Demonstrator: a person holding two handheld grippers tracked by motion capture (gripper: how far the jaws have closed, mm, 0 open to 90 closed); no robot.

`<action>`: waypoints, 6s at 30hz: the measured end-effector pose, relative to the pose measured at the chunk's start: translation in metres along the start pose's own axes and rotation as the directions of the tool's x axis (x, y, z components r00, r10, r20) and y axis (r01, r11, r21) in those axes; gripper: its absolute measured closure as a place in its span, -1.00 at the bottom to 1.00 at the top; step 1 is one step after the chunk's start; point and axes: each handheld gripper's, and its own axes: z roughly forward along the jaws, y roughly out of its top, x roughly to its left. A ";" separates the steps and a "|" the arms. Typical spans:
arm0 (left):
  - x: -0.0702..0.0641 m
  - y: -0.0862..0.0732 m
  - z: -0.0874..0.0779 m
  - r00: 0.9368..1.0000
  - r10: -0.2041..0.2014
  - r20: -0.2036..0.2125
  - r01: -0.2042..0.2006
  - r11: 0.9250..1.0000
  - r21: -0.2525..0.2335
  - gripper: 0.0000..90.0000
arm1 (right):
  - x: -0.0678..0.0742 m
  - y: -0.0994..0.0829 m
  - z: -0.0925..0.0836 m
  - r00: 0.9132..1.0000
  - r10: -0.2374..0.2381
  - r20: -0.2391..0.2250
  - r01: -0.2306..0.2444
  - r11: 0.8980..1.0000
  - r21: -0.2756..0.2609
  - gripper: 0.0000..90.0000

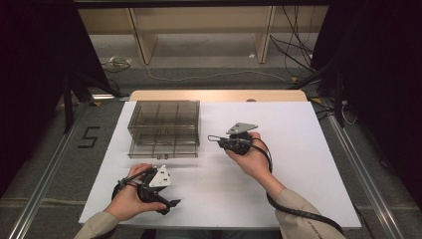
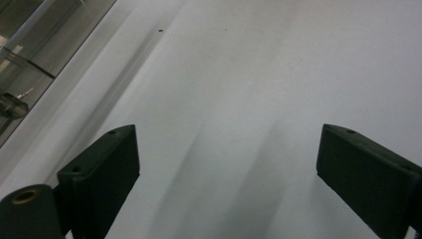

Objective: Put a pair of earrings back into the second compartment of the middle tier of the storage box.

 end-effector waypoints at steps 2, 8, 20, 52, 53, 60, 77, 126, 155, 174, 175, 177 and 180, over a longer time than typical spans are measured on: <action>0.000 0.000 0.000 1.000 0.000 0.000 0.000 1.000 0.000 -0.79 | 0.001 0.001 0.000 1.000 -0.002 0.001 0.002 1.000 -0.003 0.79; 0.000 0.000 0.000 1.000 -0.002 0.000 0.002 1.000 -0.001 -0.79 | 0.003 0.002 0.000 1.000 -0.002 -0.005 0.002 1.000 -0.004 0.79; 0.001 0.000 -0.001 1.000 -0.003 -0.001 0.003 1.000 -0.001 -0.79 | 0.011 0.010 0.001 1.000 -0.016 -0.024 0.016 1.000 -0.019 0.79; 0.001 0.000 0.000 1.000 -0.008 0.006 0.008 1.000 0.001 -0.79 | 0.028 0.028 0.010 0.997 -0.043 -0.065 0.040 0.998 -0.050 0.79; 0.001 0.000 0.000 1.000 -0.007 0.005 0.007 1.000 0.002 -0.79 | 0.029 0.029 0.010 0.997 -0.044 -0.066 0.040 0.998 -0.051 0.79; 0.001 0.000 0.000 1.000 -0.009 0.008 0.009 1.000 0.001 -0.79 | 0.033 0.033 0.013 0.996 -0.049 -0.074 0.045 0.997 -0.055 0.79; 0.001 0.000 0.000 1.000 -0.010 0.008 0.010 1.000 0.001 -0.79 | 0.045 0.044 0.021 0.993 -0.073 -0.095 0.068 0.996 -0.058 0.79; 0.000 0.000 -0.001 1.000 -0.014 0.007 0.014 1.000 -0.009 -0.76 | 0.070 0.068 0.039 0.984 -0.116 -0.134 0.109 0.992 -0.061 0.79; 0.001 0.000 -0.001 1.000 -0.009 0.007 0.009 1.000 -0.008 -0.76 | 0.079 0.073 0.047 0.981 -0.127 -0.150 0.120 0.991 -0.055 0.79; 0.001 0.000 -0.002 1.000 -0.006 0.006 0.006 1.000 -0.007 -0.75 | 0.084 0.074 0.055 0.978 -0.133 -0.158 0.127 0.991 -0.046 0.79; 0.001 0.001 -0.002 1.000 -0.006 0.006 0.006 1.000 -0.008 -0.75 | 0.085 0.074 0.055 0.979 -0.129 -0.159 0.123 0.991 -0.046 0.79; 0.001 0.001 -0.002 1.000 -0.005 0.006 0.005 1.000 -0.008 -0.75 | 0.085 0.074 0.056 0.978 -0.134 -0.160 0.129 0.991 -0.044 0.79; 0.001 0.001 -0.002 1.000 -0.007 0.007 0.007 1.000 -0.008 -0.75 | 0.086 0.074 0.057 0.978 -0.133 -0.163 0.128 0.991 -0.042 0.79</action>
